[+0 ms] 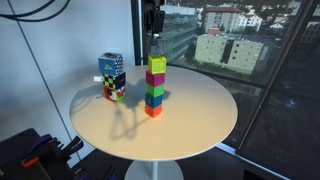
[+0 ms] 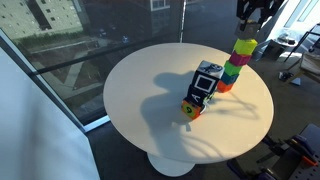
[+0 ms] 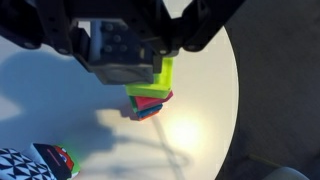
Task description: Put the grey block on top of the yellow block
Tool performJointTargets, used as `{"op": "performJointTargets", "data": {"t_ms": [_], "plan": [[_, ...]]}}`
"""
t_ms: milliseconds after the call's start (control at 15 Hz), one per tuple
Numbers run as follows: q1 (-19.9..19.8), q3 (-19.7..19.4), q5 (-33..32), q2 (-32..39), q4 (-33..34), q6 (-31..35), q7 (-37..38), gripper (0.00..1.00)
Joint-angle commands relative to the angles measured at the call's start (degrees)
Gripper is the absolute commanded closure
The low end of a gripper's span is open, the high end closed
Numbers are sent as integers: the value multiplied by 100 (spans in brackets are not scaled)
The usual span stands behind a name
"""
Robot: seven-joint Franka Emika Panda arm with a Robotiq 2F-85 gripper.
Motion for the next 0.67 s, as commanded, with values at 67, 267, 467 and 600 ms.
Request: {"op": "performJointTargets", "data": {"t_ms": [67, 267, 467, 600], "plan": [[-49, -25, 100, 63, 214, -165, 19, 68], [-56, -49, 74, 55, 235, -158, 4, 68], [-62, -68, 67, 47, 198, -80, -7, 68], [-68, -70, 68, 49, 176, -54, -19, 68]]}}
